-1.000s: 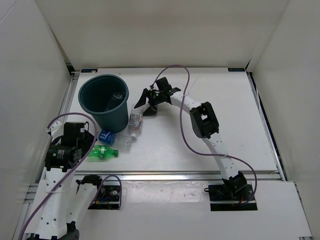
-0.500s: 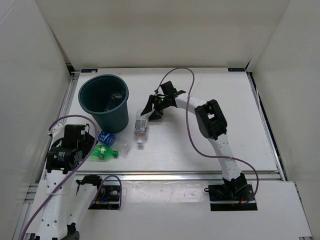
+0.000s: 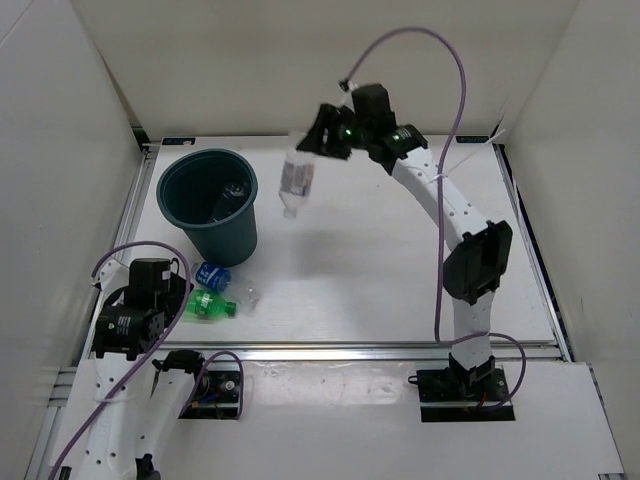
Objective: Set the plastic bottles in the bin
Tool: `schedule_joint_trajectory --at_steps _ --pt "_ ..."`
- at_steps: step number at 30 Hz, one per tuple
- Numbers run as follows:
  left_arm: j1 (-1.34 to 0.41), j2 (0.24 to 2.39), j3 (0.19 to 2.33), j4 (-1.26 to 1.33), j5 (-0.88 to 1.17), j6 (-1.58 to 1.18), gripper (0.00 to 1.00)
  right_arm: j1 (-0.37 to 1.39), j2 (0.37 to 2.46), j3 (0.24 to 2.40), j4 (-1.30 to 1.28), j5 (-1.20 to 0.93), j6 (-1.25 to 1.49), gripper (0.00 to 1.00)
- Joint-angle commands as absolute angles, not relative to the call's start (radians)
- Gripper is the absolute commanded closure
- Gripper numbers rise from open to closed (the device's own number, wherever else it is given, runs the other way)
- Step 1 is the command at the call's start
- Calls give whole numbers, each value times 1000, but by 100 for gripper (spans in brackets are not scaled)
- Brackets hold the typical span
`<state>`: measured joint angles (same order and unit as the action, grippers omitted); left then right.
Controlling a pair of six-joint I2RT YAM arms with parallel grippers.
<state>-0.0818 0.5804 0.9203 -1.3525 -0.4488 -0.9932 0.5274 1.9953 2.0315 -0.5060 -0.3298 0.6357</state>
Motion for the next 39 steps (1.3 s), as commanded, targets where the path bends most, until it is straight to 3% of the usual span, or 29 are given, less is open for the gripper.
schedule_joint_trajectory --at_steps 1,4,7,11,12,14,15,20,26,39 --pt "-86 595 899 -1310 -411 -1020 0 710 2034 2325 -503 -15 453 100" --pt "-86 641 899 -1310 -411 -1020 0 814 2139 2523 -396 75 374 99" --pt "-86 693 917 -1299 -416 -991 0 880 2149 2473 -225 113 313 90" --pt "-86 738 959 -1276 -425 -956 0 934 2204 2488 -198 146 250 86" --pt "-86 738 959 -1276 -425 -947 0 934 2215 2450 -189 146 250 65" --pt "-86 749 959 -1276 -425 -946 0 943 2215 2425 -204 123 236 9" --pt "-86 758 959 -1276 -425 -962 0 943 2192 2413 -219 174 236 0" --pt "-86 733 899 -1276 -411 -1037 0 931 2034 2263 -255 322 213 0" --pt "-86 626 709 -1200 -335 -1211 0 870 1774 2042 -356 325 248 0" --pt "-14 709 516 -911 -325 -1181 0 799 1629 1847 -420 258 250 0"
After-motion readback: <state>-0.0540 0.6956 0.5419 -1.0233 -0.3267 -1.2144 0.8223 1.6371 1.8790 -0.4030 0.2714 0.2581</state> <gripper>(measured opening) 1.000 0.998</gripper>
